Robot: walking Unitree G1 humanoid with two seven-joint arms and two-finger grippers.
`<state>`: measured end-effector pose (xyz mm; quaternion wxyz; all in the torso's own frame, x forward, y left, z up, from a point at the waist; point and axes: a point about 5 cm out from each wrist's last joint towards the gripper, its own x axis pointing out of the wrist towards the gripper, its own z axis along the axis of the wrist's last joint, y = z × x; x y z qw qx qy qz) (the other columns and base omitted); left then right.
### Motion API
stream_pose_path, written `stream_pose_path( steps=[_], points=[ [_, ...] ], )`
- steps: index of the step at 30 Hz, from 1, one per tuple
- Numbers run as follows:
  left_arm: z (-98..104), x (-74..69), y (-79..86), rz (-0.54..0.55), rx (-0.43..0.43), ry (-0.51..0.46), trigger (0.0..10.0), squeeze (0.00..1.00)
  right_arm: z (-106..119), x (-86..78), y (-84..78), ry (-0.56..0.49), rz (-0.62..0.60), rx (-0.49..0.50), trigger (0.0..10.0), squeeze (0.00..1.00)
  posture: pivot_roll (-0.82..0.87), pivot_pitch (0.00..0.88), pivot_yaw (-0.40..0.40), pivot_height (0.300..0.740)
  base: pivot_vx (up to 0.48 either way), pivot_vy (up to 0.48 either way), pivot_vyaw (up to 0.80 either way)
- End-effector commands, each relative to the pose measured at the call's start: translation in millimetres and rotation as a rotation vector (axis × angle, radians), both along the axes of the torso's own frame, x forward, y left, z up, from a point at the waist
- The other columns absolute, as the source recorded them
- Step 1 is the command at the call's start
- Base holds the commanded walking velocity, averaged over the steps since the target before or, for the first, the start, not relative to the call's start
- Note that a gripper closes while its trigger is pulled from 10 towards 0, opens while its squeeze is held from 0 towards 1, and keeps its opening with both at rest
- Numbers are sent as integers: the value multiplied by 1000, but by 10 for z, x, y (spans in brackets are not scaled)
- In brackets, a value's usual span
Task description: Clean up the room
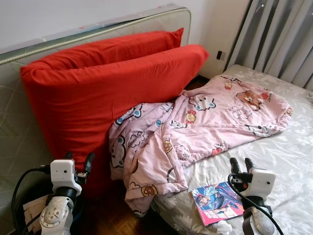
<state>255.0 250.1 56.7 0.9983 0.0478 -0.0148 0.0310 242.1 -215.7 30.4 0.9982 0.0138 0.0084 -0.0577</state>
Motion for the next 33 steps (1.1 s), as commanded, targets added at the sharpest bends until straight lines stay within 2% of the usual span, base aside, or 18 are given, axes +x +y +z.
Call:
stream_pose_path(
  steps=[1, 8, 13, 17, 33],
  points=[
    [-29, -16, -45, -6, -11, 19, 10000, 0, -28, 23, -12, 23, -2, -4, 10000, 0, -12, 0, 4, 740, 0, 0, 0],
    [-67, -41, -136, -5, -29, 33, 10000, 0, -34, 22, 44, 61, 5, 8, 10000, 0, -18, 0, -36, 725, 0, 0, 0],
    [-72, -93, -183, -1, -39, 30, 10000, 0, -38, 45, 17, 80, 25, -10, 10000, 0, 4, 0, -61, 695, 0, 0, 0],
    [-95, -140, -160, 11, -37, 43, 10000, 0, -25, 57, 26, 80, 48, -19, 10000, 0, 4, 0, -69, 671, 0, 0, 0],
    [-70, -134, -203, 2, -35, 52, 10000, 0, -15, 12, -16, 77, 28, -6, 10000, 0, -6, 0, -56, 671, 0, 0, 0]
  ],
)
